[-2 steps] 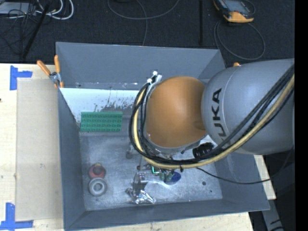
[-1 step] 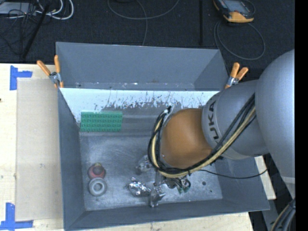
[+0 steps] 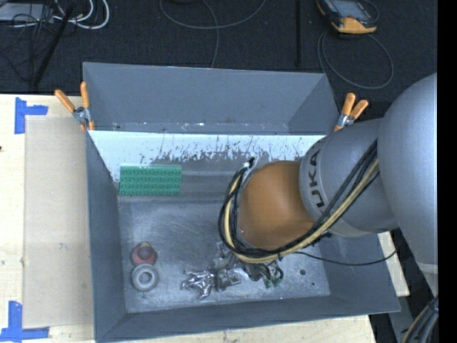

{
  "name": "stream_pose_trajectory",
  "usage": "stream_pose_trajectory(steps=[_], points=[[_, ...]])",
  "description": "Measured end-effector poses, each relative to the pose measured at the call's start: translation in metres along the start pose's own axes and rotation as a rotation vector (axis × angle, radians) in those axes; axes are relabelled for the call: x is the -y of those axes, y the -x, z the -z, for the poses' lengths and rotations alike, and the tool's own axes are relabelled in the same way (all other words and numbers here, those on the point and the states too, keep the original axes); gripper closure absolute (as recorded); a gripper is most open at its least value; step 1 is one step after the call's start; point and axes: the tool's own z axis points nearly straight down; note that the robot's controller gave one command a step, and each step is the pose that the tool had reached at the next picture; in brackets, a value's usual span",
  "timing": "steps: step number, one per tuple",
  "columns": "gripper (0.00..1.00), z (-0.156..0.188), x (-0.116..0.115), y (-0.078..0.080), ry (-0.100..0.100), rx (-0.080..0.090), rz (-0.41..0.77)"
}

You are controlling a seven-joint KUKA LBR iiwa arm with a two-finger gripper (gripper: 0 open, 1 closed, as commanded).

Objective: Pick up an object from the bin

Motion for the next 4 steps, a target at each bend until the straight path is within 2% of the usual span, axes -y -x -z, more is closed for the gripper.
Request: stream_pose_trajectory(steps=[1,2,3,4], points=[[0.0,-0.0008,0.0004,0.0007,0.0,0.005,-0.002],[1.0,-0.0002,0.0,-0.0002,0.0,0.0,-0.003],[0.0,-0.0009,0.0003,0.0007,0.0,0.005,-0.005],[1.0,-0.0002,0.0,-0.0002,0.0,0.0,-0.005]])
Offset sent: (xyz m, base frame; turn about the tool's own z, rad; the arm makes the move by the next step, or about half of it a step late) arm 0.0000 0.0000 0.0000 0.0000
